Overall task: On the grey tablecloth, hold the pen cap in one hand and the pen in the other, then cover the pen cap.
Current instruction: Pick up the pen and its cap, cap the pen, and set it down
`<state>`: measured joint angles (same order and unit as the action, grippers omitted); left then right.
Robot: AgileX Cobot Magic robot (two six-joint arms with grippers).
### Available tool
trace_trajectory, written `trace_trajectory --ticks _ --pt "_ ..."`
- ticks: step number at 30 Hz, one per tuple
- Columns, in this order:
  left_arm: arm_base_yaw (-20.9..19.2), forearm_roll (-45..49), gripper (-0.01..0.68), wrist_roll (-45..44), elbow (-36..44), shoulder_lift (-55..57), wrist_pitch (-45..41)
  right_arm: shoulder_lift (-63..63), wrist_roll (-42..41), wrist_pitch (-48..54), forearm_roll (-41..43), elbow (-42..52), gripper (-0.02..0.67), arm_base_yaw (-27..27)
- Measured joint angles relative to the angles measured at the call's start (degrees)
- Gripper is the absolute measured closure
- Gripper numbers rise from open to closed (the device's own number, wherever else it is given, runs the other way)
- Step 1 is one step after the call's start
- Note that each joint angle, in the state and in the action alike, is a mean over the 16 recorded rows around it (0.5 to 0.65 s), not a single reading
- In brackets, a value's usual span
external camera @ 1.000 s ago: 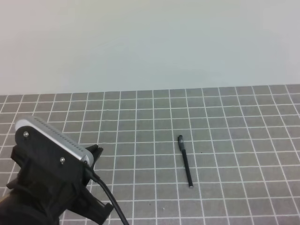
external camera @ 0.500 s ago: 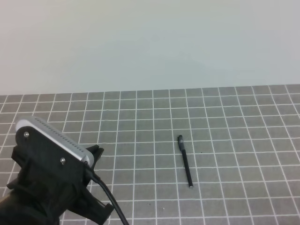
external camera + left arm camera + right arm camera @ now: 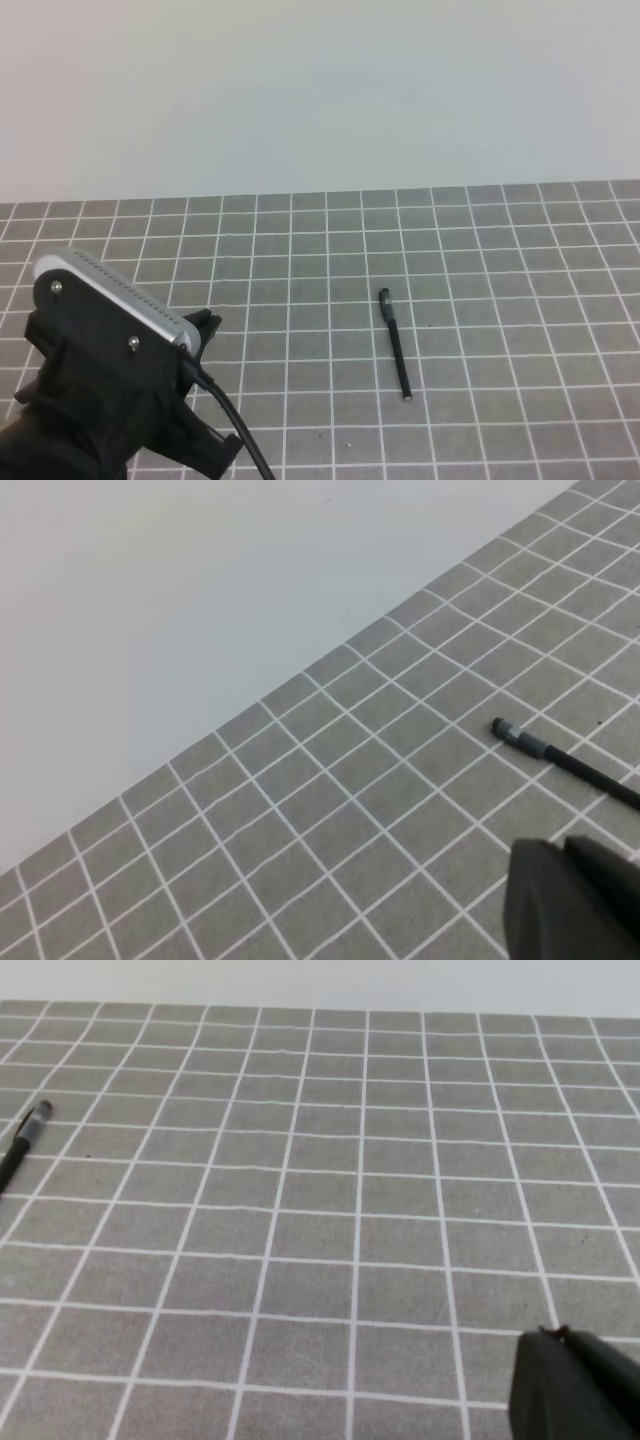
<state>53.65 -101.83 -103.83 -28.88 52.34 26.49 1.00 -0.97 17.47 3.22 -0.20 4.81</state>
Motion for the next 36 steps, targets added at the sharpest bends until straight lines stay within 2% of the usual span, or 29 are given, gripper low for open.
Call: trace_trajectory --ticks 10,16,21,27,36 --pt "-0.89 0.29 0.674 -0.04 0.00 -1.10 -0.80 -0.08 0.00 0.00 -0.02 -0.15 0.647 0.00" --pt "-5.23 -0.47 0.674 0.59 -0.01 -4.04 -6.33 -0.16 0.00 -0.02 -0.03 -0.31 0.646 0.01" --pt "-12.63 -0.75 0.674 1.24 -0.01 -8.38 -14.93 -0.19 0.00 0.00 -0.03 -0.31 0.645 0.01" --pt "-24.37 -1.77 0.673 2.06 -0.03 -14.92 -25.45 -0.19 0.00 -0.02 -0.03 -0.31 0.645 0.01" --pt "-40.63 -0.84 0.674 2.46 -0.02 -23.74 -32.09 -0.14 0.00 0.03 -0.02 -0.15 0.645 0.01"
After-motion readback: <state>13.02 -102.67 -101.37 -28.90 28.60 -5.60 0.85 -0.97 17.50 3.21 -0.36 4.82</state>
